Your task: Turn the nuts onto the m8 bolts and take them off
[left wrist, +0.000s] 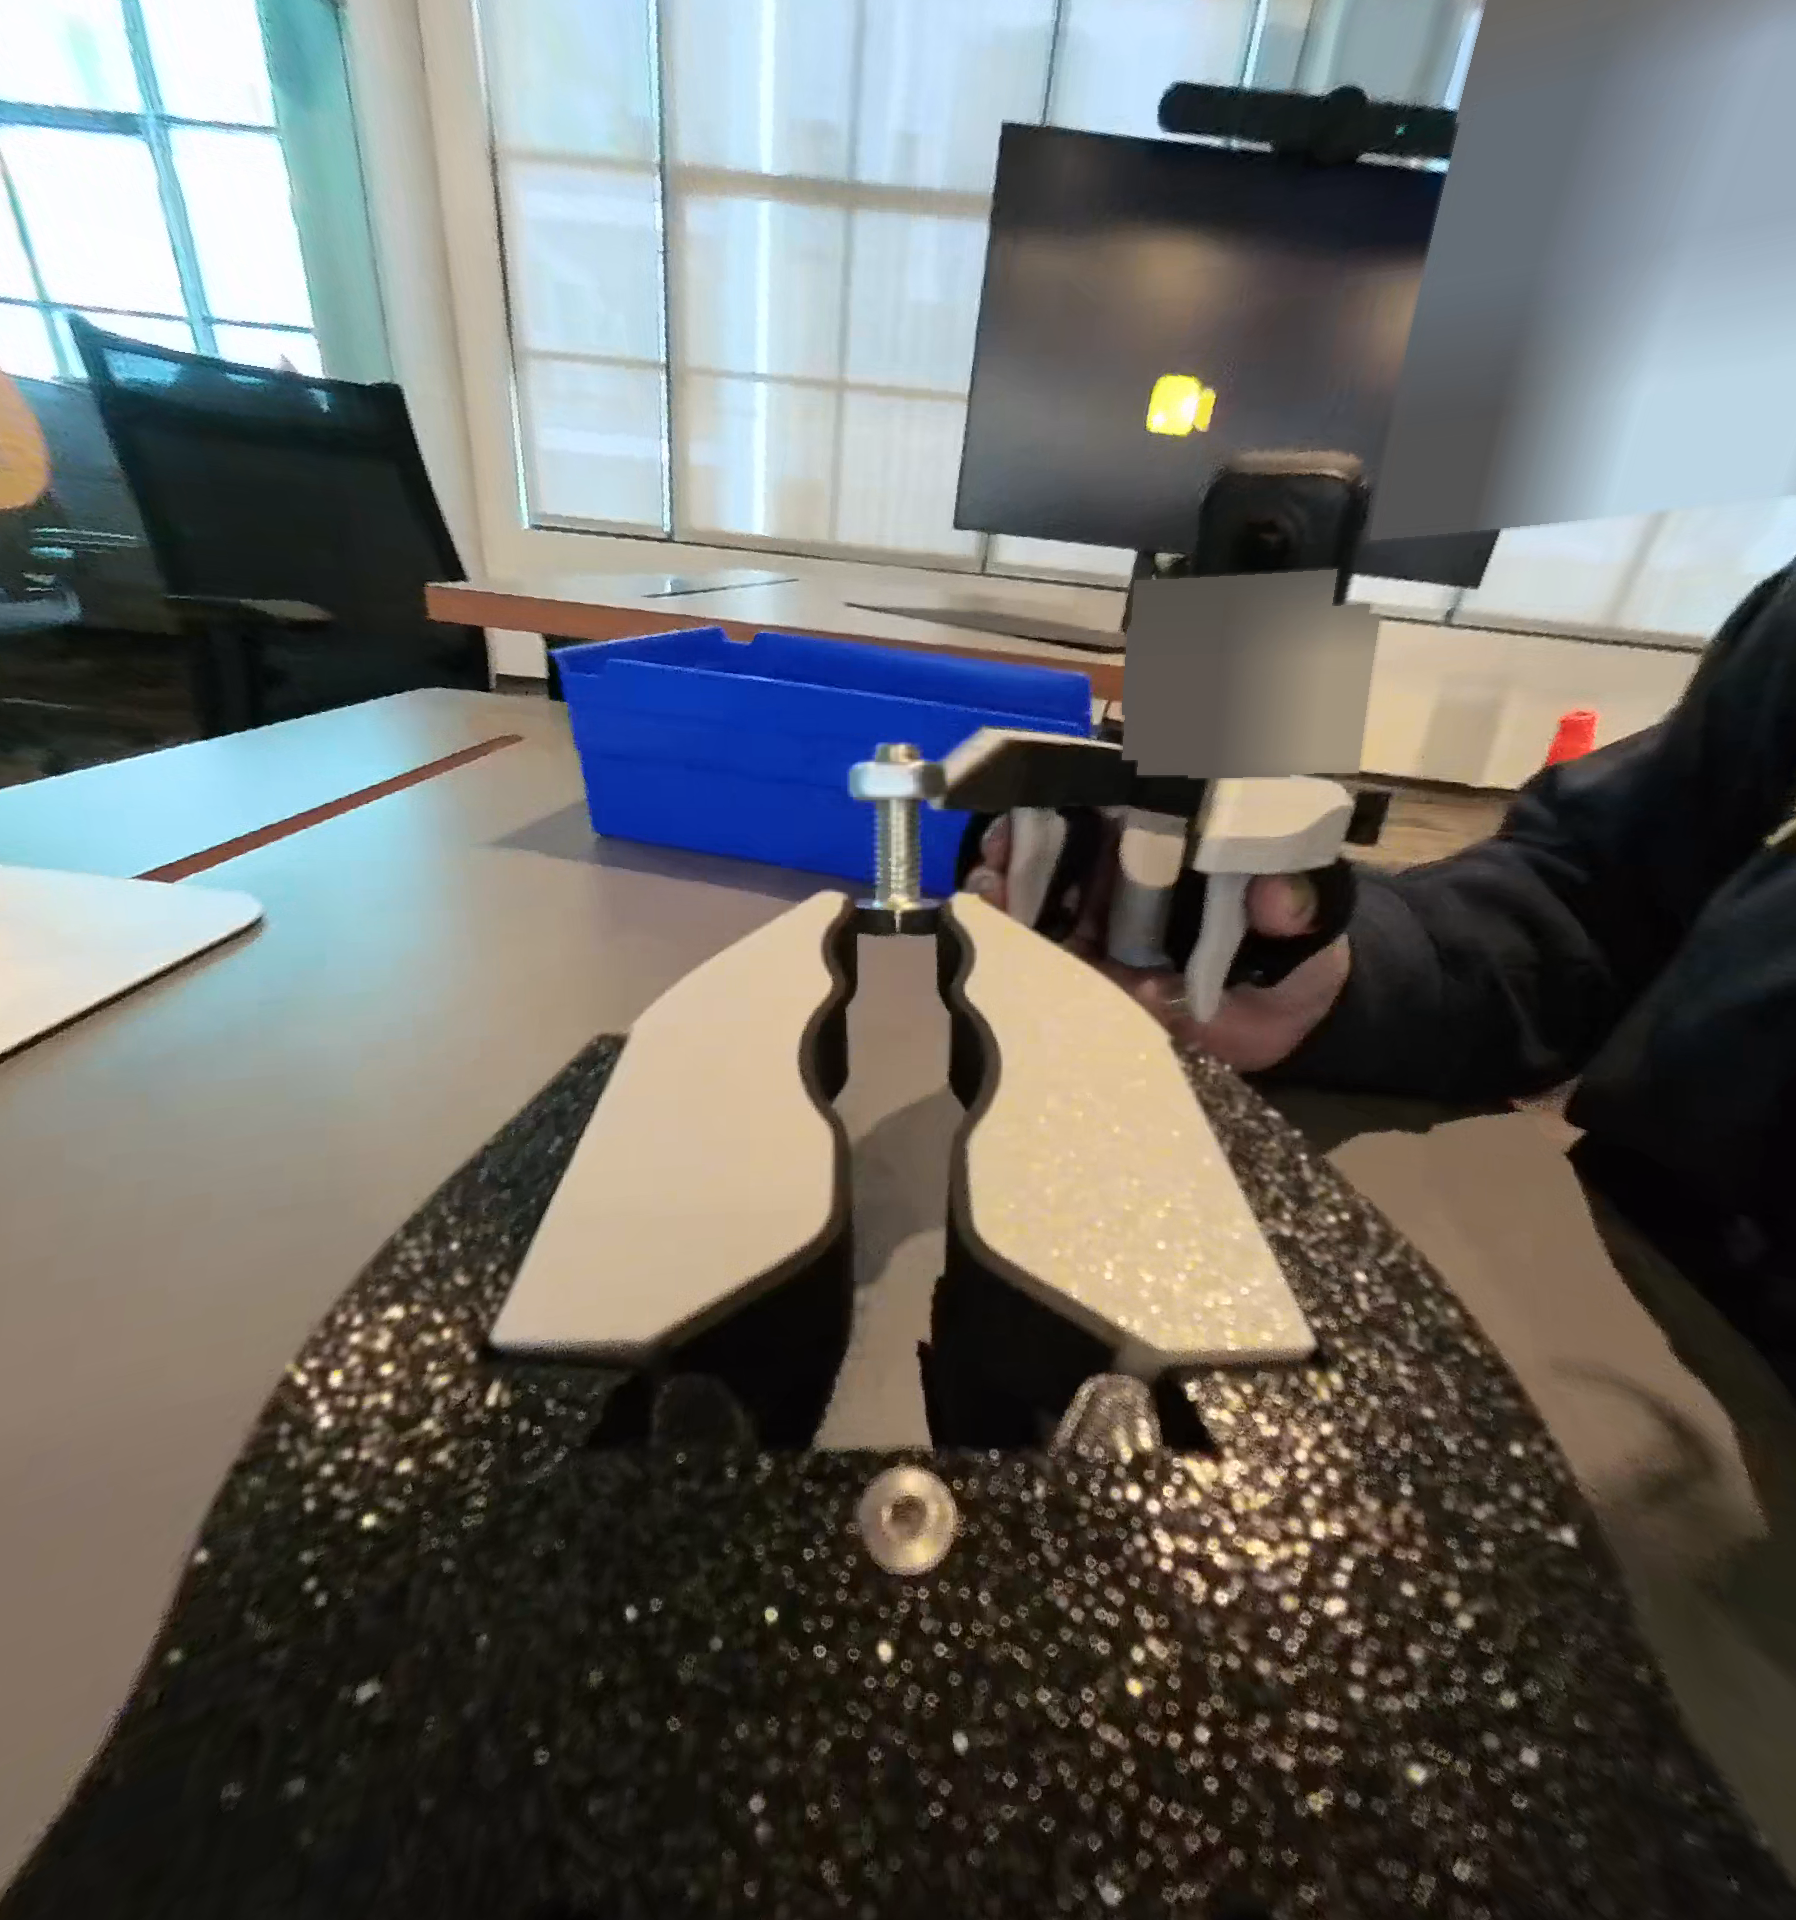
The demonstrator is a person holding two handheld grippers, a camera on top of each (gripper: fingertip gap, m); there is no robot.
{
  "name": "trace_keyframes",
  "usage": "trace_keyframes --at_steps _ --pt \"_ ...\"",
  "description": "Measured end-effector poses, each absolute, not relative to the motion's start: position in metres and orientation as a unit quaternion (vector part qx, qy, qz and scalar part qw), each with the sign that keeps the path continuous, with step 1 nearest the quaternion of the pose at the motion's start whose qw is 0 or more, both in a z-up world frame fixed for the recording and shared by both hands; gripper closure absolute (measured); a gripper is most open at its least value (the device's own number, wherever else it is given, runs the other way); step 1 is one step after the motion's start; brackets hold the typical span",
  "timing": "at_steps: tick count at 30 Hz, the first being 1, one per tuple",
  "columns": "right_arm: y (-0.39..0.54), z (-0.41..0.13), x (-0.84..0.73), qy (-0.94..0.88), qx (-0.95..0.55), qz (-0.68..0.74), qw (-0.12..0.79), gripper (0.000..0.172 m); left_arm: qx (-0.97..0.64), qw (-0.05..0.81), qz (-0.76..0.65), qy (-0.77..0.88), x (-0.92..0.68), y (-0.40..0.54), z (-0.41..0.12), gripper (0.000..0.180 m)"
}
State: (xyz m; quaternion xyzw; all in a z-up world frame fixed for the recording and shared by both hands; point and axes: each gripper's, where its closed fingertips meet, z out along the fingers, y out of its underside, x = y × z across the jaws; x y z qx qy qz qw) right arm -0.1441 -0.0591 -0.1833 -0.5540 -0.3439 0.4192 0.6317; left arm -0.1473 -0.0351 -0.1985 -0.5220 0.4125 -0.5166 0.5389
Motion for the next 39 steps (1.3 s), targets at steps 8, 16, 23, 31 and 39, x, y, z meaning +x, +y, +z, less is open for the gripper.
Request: trace_keyframes --at_steps 8,16,23,31,39 --pt "-0.063 -0.184 -0.149 -0.353 -0.548 0.428 0.626 0.122 -0.503 0.486 -0.506 0.504 -0.119 -0.067 -0.214 0.167" --pt "-0.069 -0.186 -0.156 -0.368 -0.543 0.434 0.618 0.122 -0.503 0.488 -0.506 0.503 -0.118 -0.067 -0.214 0.167" --pt "-0.060 -0.183 -0.144 -0.339 -0.551 0.441 0.622 0.130 -0.515 0.529 -0.541 0.403 -0.144 -0.038 -0.197 0.167" --pt "-0.061 -0.188 -0.150 -0.346 -0.556 0.439 0.616 0.126 -0.508 0.502 -0.523 0.465 -0.126 -0.056 -0.207 0.167" --pt "-0.055 -0.191 -0.146 -0.337 -0.567 0.427 0.618 0.149 -0.508 0.493 -0.504 0.494 -0.120 -0.062 -0.213 0.167"
